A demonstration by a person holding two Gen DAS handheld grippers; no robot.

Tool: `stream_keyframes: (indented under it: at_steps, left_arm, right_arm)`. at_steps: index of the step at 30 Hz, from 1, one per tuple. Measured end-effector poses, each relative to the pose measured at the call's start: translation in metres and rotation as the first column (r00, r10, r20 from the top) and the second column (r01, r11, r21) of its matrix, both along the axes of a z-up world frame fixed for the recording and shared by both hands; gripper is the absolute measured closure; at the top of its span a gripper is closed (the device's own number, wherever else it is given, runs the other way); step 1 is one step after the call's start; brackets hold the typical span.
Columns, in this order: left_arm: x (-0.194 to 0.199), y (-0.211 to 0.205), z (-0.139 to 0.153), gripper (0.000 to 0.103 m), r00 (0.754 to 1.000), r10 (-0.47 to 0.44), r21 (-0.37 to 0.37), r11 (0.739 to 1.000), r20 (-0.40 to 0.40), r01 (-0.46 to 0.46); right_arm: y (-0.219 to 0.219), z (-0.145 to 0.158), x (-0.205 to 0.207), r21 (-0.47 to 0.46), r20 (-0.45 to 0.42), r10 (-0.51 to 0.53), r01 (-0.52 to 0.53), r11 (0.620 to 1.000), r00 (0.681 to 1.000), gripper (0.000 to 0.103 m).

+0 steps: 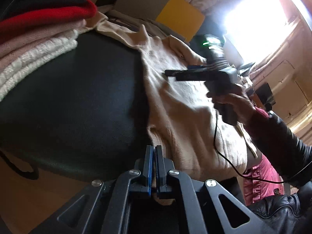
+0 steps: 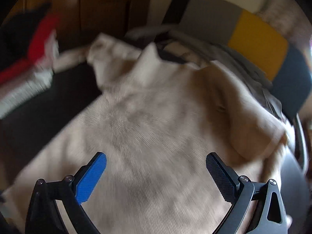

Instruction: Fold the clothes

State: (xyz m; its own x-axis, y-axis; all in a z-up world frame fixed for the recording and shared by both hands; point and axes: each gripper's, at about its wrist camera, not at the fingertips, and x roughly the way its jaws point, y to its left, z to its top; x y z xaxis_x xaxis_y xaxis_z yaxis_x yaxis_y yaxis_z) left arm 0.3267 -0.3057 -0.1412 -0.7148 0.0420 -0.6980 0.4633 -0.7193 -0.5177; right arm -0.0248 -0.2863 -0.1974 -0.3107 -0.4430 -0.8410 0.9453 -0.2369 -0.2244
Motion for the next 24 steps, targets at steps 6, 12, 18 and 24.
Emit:
stream_keyframes:
  at_steps: [6,12,18,24]
  left_arm:
    - [0.008,-0.006,0.015,0.091,0.999,-0.024,-0.020,1.000,-0.040,0.024]
    - [-0.030,0.008,0.001,0.086,0.998,-0.050,-0.051,0.997,0.027,0.052]
    - [-0.047,-0.002,-0.007,0.073,0.997,-0.064,-0.050,0.997,0.032,0.065]
    - [-0.068,-0.013,-0.016,0.077,0.994,-0.109,0.043,0.993,0.006,0.108]
  right_arm:
    - [-0.043,-0.009,-0.035,-0.022,0.132,-0.132,0.136,0.991,0.982,0.000]
    - [-0.063,-0.008,-0.048,-0.028,0.119,-0.175,0.179,0.983,0.977,0.000]
    - [-0.019,0.006,-0.042,-0.030,0.102,-0.176,0.180,0.983,0.979,0.000]
    - [0.072,0.007,-0.039,-0.072,0.099,-0.259,0.266,0.961,0.961,0.000]
